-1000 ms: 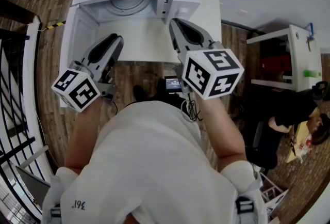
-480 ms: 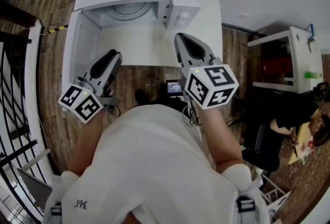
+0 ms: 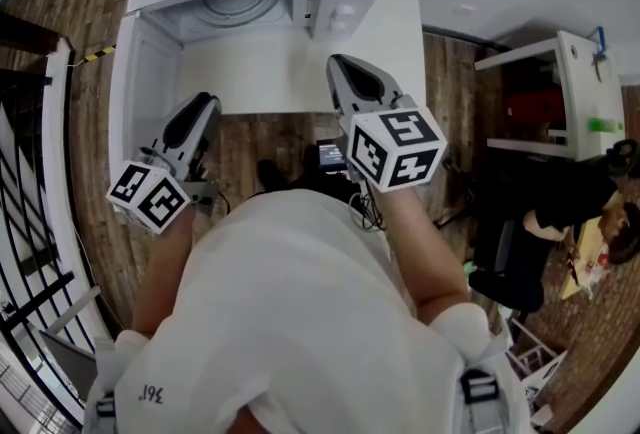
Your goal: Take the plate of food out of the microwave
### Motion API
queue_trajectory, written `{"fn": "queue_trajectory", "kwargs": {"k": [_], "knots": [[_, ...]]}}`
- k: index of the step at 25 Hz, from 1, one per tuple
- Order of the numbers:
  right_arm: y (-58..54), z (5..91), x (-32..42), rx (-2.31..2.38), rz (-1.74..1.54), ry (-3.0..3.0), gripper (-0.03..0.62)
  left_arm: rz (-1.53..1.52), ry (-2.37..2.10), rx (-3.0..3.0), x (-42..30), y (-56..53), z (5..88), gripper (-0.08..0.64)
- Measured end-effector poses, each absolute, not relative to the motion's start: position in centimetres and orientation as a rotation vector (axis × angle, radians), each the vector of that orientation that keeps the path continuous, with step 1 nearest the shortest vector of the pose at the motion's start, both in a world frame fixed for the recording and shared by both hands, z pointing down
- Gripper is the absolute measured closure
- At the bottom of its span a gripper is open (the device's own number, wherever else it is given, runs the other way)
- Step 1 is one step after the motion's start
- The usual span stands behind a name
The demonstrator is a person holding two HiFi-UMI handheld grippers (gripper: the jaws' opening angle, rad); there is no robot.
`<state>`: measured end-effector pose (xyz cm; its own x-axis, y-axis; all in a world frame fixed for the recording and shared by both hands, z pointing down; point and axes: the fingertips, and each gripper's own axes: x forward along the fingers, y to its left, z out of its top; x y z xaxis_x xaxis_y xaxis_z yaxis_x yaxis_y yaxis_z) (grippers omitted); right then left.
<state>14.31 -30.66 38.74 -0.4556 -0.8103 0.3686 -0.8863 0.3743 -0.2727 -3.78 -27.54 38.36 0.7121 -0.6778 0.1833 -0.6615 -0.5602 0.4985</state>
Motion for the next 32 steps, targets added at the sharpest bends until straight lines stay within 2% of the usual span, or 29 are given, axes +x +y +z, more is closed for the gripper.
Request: {"fn": "queue_trajectory", "kwargs": {"k": [32], "knots": [[-31.2, 38.6, 12.8, 1.456, 0.589, -2.475, 0.592, -0.032, -0.986, 2.336, -3.5, -27.8, 39.2, 0.474]]}}
